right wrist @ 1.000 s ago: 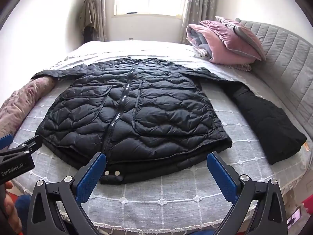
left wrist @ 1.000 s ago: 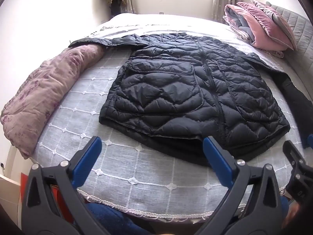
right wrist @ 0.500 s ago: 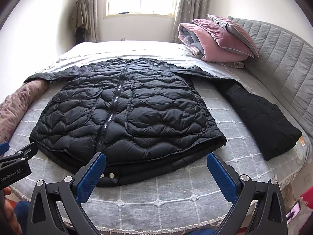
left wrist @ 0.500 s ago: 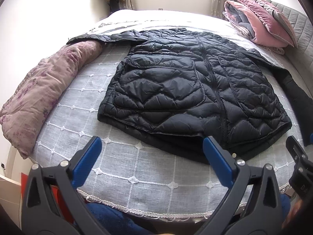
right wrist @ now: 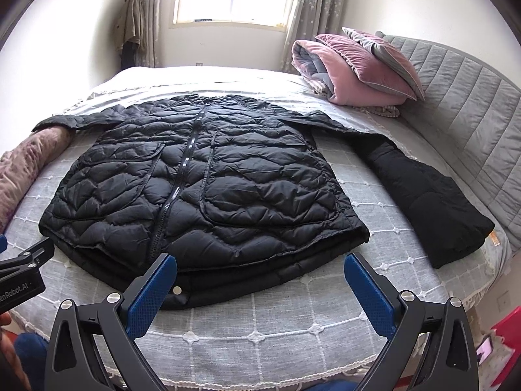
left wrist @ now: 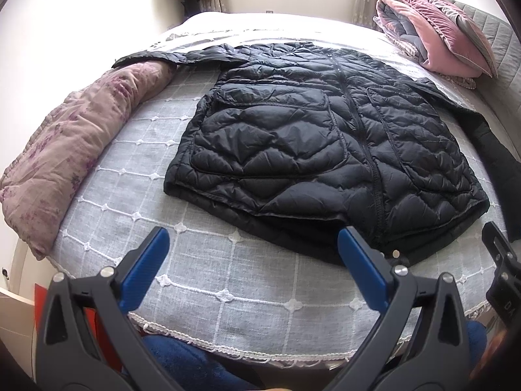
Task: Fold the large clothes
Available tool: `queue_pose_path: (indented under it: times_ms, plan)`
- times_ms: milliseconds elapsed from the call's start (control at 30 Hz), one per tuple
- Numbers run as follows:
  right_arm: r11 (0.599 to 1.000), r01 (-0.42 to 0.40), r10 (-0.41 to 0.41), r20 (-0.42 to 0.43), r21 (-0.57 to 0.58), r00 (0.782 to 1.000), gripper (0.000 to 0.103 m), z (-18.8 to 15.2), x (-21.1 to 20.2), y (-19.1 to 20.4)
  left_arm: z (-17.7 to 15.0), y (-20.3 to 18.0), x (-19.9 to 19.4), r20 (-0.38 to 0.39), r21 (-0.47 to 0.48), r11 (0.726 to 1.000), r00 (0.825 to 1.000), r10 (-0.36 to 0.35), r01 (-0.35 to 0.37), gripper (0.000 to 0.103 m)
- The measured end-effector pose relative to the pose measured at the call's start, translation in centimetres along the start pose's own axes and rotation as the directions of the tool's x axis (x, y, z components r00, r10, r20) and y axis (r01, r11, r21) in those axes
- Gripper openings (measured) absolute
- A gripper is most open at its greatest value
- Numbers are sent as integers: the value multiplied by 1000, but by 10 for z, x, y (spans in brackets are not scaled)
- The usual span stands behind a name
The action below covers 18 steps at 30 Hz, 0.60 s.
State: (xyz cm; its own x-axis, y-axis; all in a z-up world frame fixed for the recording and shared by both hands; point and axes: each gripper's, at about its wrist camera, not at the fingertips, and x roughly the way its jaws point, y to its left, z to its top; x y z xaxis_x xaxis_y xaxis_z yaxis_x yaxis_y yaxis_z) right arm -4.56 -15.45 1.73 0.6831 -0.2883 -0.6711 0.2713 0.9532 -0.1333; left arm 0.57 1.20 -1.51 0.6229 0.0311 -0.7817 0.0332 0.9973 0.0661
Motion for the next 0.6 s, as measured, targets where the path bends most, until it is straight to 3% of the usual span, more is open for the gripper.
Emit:
queue_pose_path:
  times_ms: [167,600]
  plan:
    - [1000,-3,3,8,7,1000,103,-1,-1,-1,-1,1,0,15,-1,1000,1000,-2,2,103]
    - [1000,-6,6,0,4,1000,103,-1,0,2,-6,-3,5,-29,-24,999,999,-33,32,103]
